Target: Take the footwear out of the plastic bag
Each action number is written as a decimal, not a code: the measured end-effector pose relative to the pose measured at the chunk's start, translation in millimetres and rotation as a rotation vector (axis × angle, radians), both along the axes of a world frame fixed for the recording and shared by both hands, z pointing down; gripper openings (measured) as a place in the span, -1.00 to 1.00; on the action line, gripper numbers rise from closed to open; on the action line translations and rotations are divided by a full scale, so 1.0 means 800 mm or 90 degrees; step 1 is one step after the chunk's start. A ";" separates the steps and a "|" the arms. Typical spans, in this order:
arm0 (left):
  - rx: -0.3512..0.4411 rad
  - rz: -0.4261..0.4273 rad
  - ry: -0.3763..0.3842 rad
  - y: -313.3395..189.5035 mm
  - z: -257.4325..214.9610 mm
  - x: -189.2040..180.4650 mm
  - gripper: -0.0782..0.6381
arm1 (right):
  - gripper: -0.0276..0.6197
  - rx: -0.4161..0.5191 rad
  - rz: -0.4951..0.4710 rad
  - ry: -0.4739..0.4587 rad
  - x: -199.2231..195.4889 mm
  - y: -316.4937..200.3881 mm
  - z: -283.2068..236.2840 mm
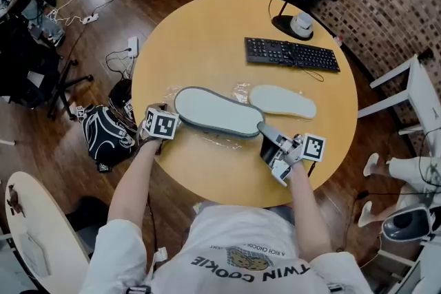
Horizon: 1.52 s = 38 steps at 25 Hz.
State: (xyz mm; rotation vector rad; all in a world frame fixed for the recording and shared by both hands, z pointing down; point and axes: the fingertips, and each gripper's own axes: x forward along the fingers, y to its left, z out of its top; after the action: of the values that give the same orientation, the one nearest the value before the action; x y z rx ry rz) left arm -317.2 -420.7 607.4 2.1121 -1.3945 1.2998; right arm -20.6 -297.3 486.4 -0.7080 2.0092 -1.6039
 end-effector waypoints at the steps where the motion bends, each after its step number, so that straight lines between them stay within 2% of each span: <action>1: 0.000 0.001 0.002 0.000 0.000 -0.001 -0.77 | -0.73 -0.002 0.000 0.003 -0.005 -0.003 0.004; 5: 0.004 0.001 0.008 0.001 0.000 -0.005 -0.77 | -0.73 -0.014 0.005 0.040 -0.021 -0.010 0.027; 9: 0.012 0.002 0.005 -0.001 0.000 -0.006 -0.77 | -0.73 -0.042 0.008 0.124 -0.025 -0.008 0.057; 13: 0.011 0.002 0.008 -0.001 0.000 -0.005 -0.77 | -0.72 -0.106 0.018 0.201 -0.021 0.001 0.082; 18: 0.001 -0.009 0.018 0.005 -0.003 -0.006 -0.76 | -0.68 -0.092 -0.011 0.286 -0.028 0.006 0.101; 24: 0.051 -0.033 0.059 0.033 -0.034 0.015 -0.76 | -0.59 -0.115 -0.017 0.423 -0.016 0.012 0.130; 28: 0.078 -0.043 0.108 0.069 -0.061 0.045 -0.76 | -0.36 -0.093 -0.031 0.494 -0.019 0.018 0.134; 34: 0.103 -0.035 0.182 0.142 -0.099 0.140 -0.76 | -0.34 -0.028 -0.042 0.536 -0.005 0.046 0.106; 38: 0.109 -0.024 0.225 0.204 -0.113 0.216 -0.76 | -0.35 0.045 -0.065 0.539 0.015 0.086 0.082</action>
State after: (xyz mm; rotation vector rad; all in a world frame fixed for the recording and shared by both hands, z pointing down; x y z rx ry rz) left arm -144.7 -257.1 517.1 2.2739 -1.4214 0.7654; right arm -8.9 -228.6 551.7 -1.4536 2.6847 -1.3920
